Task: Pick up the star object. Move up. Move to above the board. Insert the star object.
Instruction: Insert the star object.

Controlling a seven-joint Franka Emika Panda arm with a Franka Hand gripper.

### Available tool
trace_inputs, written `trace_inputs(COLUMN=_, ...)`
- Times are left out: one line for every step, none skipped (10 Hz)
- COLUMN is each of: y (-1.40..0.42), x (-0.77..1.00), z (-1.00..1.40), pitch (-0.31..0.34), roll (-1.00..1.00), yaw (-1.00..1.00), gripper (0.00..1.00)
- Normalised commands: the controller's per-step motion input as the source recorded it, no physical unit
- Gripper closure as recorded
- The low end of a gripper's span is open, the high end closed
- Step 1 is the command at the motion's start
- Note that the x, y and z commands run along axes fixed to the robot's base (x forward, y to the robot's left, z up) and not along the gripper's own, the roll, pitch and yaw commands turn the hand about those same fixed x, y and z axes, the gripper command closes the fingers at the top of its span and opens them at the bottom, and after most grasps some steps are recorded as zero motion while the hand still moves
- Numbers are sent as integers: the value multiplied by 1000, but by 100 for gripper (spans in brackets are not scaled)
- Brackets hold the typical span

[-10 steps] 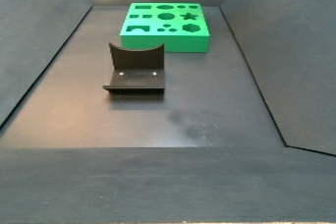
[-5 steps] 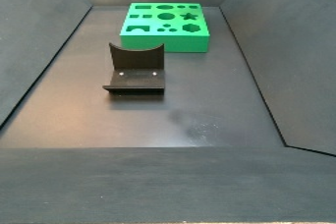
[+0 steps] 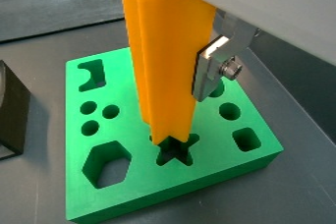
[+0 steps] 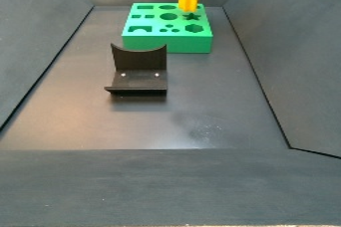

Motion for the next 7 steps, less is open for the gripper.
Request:
trace_inputs(y=0, x=0, z=-226, pitch=0, roll=69, yaw=-86, gripper=100)
trace_inputs(y=0, x=0, z=-249, pitch=0, roll=87, yaw=-114, gripper=100)
trace_inputs(y=0, x=0, z=-194, pitch=0, roll=57, yaw=-106, gripper=100)
trace_inputs(y=0, x=0, z=-74, pitch=0, roll=0, yaw=-86, gripper=100)
trace_inputs(y=0, x=0, z=-23, pitch=0, roll=0, yaw=-91, gripper=100)
trace_inputs(y=0, x=0, z=-26, pitch=0, roll=0, yaw=-129, gripper=100)
trace_inputs(y=0, x=3, z=-6, pitch=-16, roll=0, yaw=-17, gripper=100)
